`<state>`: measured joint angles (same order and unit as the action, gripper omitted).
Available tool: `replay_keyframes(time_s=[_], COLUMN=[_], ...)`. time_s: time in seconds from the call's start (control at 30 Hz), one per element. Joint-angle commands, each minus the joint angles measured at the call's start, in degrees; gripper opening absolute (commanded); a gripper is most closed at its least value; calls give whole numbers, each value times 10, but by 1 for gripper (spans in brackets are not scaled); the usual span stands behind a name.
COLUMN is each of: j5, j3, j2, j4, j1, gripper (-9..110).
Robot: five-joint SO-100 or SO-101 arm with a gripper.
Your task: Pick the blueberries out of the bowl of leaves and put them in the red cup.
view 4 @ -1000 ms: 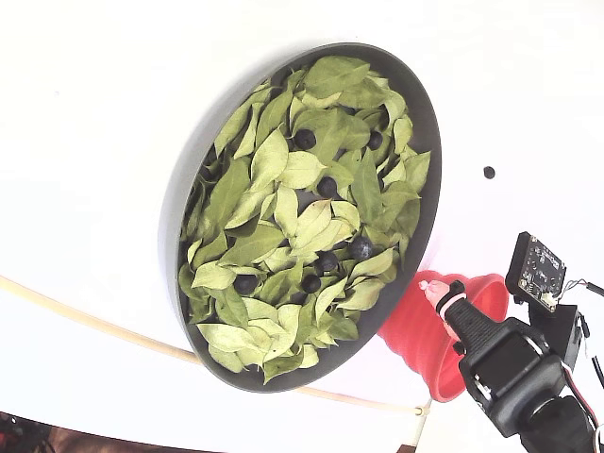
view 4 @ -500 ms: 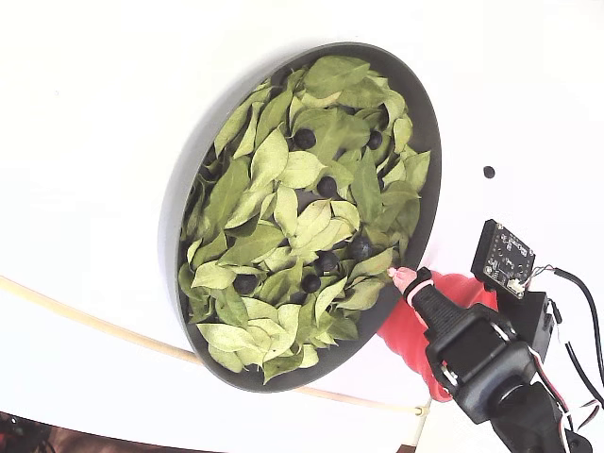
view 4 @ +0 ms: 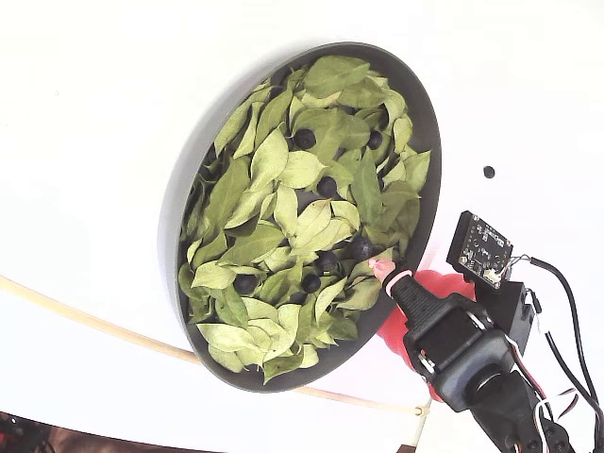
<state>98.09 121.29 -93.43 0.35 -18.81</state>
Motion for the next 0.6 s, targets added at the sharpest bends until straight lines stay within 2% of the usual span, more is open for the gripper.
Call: replay_keyframes(time_s=[0.0,0.57], j5=[4,17], j3=[-31,-59], j2=[-3,53], j4=[-13,-42], j1=[-3,-3], gripper=[18,18])
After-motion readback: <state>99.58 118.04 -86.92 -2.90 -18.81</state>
